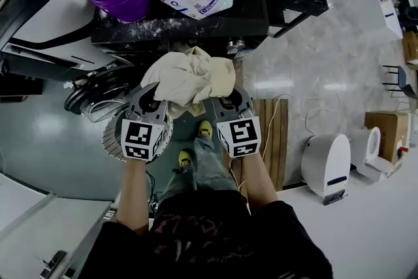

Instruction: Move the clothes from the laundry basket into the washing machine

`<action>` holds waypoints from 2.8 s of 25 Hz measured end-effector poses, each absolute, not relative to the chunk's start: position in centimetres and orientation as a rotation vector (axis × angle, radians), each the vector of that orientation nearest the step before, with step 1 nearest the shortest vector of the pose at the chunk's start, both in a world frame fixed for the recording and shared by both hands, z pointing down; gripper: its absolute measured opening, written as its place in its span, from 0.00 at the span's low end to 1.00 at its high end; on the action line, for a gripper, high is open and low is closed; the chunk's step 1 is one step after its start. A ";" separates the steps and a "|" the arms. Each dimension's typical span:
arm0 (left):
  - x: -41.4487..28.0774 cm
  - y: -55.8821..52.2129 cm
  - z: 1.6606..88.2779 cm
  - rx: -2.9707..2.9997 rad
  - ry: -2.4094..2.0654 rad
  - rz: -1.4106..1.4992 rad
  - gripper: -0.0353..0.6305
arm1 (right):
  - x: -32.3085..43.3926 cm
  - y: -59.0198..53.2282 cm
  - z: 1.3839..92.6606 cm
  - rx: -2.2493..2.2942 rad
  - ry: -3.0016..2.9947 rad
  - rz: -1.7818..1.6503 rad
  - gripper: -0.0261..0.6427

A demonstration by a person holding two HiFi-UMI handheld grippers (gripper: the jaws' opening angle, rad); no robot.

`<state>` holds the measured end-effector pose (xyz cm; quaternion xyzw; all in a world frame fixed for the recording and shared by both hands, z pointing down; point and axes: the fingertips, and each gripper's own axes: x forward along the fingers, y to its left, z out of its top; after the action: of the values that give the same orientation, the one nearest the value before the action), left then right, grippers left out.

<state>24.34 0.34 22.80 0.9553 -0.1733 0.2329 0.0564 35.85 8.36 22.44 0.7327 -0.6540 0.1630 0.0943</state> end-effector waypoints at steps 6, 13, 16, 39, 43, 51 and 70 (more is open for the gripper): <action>23.2 -0.4 25.7 2.852 -0.544 0.681 0.15 | 34.8 7.8 25.1 2.161 -1.939 0.493 0.17; 22.7 -1.1 29.4 2.809 -0.535 0.688 0.15 | 34.3 7.3 28.6 2.171 -1.910 0.522 0.17; 22.4 -1.6 30.9 2.800 -0.540 0.687 0.15 | 34.2 6.7 29.9 2.166 -1.911 0.522 0.17; 23.5 -4.2 44.8 2.762 -0.688 0.511 0.15 | 35.7 4.5 43.5 2.257 -1.938 0.443 0.18; 23.7 -5.2 47.4 2.752 -0.708 0.473 0.15 | 36.1 3.3 46.1 2.282 -1.942 0.428 0.18; 25.2 -8.2 52.1 2.765 -0.768 0.354 0.15 | 37.5 0.3 51.1 2.352 -1.957 0.346 0.18; 29.7 -16.3 58.4 2.750 -0.861 0.048 0.15 | 41.7 -7.9 58.3 2.454 -1.957 0.156 0.18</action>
<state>29.68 -16.26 58.35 0.9462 -0.2962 0.0164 0.1296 41.66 -7.90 58.32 0.7809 -0.6227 0.0495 -0.0007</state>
